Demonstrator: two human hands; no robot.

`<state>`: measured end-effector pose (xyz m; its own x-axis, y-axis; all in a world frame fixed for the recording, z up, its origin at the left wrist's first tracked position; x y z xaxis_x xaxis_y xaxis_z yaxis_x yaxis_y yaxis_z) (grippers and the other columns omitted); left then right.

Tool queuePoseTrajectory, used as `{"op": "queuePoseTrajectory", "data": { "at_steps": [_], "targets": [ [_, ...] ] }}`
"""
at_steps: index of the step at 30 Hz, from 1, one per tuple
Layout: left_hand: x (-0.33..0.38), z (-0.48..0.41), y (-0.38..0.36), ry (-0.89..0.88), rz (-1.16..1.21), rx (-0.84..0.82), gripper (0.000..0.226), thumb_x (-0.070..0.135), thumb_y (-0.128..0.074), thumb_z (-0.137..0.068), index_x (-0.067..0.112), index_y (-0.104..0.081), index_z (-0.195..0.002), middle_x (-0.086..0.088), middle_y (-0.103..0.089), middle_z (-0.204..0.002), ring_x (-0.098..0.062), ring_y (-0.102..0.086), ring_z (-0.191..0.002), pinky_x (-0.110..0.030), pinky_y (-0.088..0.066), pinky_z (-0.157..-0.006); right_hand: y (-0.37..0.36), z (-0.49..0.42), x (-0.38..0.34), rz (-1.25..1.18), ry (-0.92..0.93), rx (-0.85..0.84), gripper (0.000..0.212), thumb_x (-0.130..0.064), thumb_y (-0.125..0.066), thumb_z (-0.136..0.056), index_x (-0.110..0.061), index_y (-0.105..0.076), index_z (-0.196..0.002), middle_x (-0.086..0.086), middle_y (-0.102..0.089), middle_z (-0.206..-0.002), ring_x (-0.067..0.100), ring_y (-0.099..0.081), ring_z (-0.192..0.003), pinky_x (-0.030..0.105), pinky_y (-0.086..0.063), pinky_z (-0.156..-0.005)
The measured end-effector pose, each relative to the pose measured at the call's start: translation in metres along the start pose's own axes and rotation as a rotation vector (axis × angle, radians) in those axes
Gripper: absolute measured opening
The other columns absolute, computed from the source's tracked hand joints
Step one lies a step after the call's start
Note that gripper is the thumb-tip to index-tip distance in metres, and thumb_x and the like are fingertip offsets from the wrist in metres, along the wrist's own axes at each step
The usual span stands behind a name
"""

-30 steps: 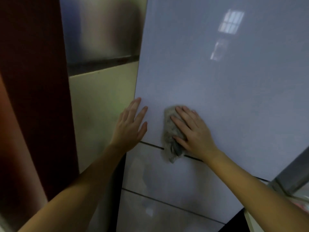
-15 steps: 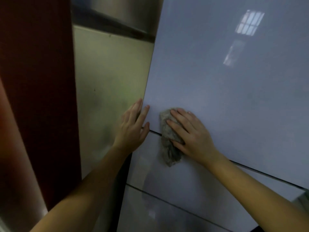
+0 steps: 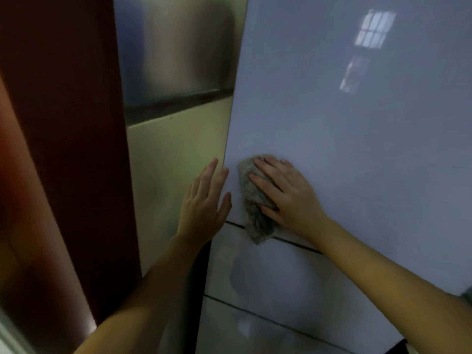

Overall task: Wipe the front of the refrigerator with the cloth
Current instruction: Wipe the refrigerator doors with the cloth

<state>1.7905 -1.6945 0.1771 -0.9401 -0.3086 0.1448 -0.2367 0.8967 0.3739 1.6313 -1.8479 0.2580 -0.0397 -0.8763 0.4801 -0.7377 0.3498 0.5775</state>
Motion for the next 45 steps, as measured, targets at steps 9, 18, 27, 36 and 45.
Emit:
{"op": "queuePoseTrajectory", "data": {
  "at_steps": [9, 18, 27, 36, 45],
  "targets": [
    [0.031, -0.091, 0.02, -0.068, 0.062, 0.03, 0.05, 0.026, -0.056, -0.1, 0.004, -0.052, -0.145, -0.023, -0.045, -0.154, -0.041, -0.048, -0.137, -0.047, -0.041, -0.115, 0.072, -0.006, 0.063, 0.063, -0.119, 0.029, 0.062, -0.033, -0.072, -0.09, -0.007, -0.055, -0.144, 0.018, -0.043, -0.157, 0.035, -0.036, -0.149, 0.05, -0.028, -0.125],
    [0.063, -0.153, 0.043, -0.061, 0.087, 0.082, 0.051, 0.031, -0.05, -0.102, 0.008, -0.05, -0.147, -0.022, -0.042, -0.157, -0.038, -0.044, -0.143, -0.043, -0.037, -0.113, 0.13, -0.042, 0.113, 0.117, -0.312, 0.182, 0.064, -0.039, -0.067, -0.095, -0.008, -0.05, -0.148, 0.018, -0.039, -0.159, 0.036, -0.033, -0.151, 0.052, -0.029, -0.124],
    [0.083, -0.252, 0.078, -0.213, 0.052, 0.124, 0.052, 0.031, -0.049, -0.099, 0.006, -0.054, -0.144, -0.02, -0.041, -0.158, -0.038, -0.044, -0.145, -0.049, -0.037, -0.114, 0.214, -0.106, 0.174, 0.308, -0.375, 0.306, 0.06, -0.043, -0.065, -0.095, -0.011, -0.054, -0.145, 0.015, -0.045, -0.155, 0.036, -0.045, -0.139, 0.048, -0.038, -0.112],
    [0.086, -0.32, 0.09, -0.228, -0.08, 0.158, 0.054, 0.037, -0.042, -0.098, 0.009, -0.057, -0.142, -0.019, -0.045, -0.156, -0.037, -0.049, -0.141, -0.048, -0.042, -0.109, 0.253, -0.197, 0.198, 0.242, -0.442, 0.42, 0.048, -0.028, -0.062, -0.097, -0.014, -0.056, -0.143, 0.013, -0.049, -0.152, 0.035, -0.04, -0.144, 0.05, -0.036, -0.118],
    [0.068, -0.316, 0.078, -0.321, -0.083, 0.183, 0.053, 0.035, -0.046, -0.099, 0.011, -0.053, -0.146, -0.013, -0.038, -0.162, -0.031, -0.039, -0.149, -0.04, -0.03, -0.12, 0.223, -0.206, 0.188, 0.264, -0.388, 0.35, 0.074, -0.051, -0.063, -0.089, -0.012, -0.048, -0.149, 0.016, -0.035, -0.162, 0.035, -0.022, -0.153, 0.054, -0.017, -0.127]
  ]
}}
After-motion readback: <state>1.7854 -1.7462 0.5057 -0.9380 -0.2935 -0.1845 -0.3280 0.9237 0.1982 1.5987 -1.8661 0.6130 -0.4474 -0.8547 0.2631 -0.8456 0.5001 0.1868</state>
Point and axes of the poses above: each hand's wrist, its own z-axis away from the middle knuckle, its own y-axis out of the back of the hand, x = y × z, the point moved 1 cm from there along -z, towards the middle knuckle
